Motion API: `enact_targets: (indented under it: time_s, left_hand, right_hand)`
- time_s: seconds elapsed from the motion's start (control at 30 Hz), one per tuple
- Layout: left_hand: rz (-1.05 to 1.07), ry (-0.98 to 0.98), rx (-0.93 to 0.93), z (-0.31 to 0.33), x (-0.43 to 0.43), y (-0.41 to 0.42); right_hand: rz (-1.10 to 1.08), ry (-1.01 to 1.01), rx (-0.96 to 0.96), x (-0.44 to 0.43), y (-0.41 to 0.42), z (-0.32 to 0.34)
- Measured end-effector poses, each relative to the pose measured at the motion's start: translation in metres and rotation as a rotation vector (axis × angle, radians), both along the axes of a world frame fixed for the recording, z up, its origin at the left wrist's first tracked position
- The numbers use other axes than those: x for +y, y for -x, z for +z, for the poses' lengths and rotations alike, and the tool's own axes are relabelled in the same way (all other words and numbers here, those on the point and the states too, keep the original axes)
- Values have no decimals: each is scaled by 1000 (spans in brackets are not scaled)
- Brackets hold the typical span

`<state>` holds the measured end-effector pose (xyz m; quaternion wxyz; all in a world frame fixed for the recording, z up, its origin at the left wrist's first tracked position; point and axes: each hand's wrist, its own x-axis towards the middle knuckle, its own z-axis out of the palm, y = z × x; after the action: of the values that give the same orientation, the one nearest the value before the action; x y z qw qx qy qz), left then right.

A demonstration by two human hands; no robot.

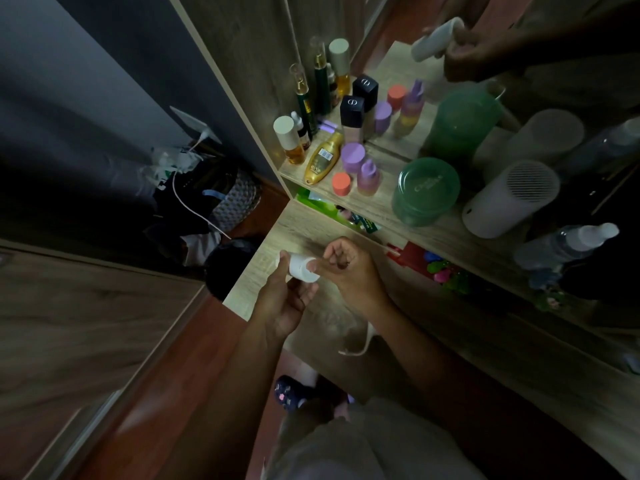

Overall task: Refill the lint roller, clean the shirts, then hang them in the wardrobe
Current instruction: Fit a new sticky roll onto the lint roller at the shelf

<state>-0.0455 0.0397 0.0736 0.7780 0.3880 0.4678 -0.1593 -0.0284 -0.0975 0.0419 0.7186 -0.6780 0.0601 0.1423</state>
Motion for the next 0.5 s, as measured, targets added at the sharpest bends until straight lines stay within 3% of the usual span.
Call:
enact_targets:
  time_s: [0.33, 0.5]
  left_hand:
    - [-58, -52, -116, 7, 4, -1]
    - [-95, -133, -178, 10, 3, -1]
  right_hand:
    - [71, 70, -12, -13, 5, -5]
    - [49, 273, -60, -27, 15, -29]
